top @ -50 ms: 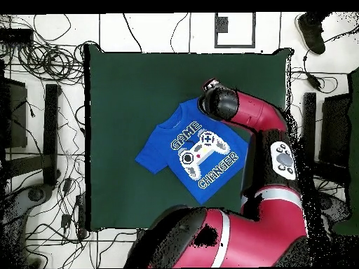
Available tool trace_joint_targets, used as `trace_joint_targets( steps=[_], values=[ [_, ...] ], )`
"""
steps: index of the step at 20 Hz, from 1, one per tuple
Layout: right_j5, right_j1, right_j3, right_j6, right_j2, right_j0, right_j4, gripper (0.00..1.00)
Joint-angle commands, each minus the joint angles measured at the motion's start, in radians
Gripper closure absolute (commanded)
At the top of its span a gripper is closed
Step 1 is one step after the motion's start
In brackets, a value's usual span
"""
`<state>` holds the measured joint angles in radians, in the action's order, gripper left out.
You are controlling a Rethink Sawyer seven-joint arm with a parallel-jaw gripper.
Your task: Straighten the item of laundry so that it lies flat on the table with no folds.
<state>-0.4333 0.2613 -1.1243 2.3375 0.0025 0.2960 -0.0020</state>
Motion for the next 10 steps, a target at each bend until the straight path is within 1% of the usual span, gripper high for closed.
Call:
trace_joint_targets(
  steps=[1, 10],
  values=[
    [-0.108, -0.038, 0.061, -0.085, 0.104, -0.004, -0.030, 0.00],
    [-0.117, -0.086, 0.134, -0.110, 0.096, 0.005, -0.047, 0.00]
  ],
)
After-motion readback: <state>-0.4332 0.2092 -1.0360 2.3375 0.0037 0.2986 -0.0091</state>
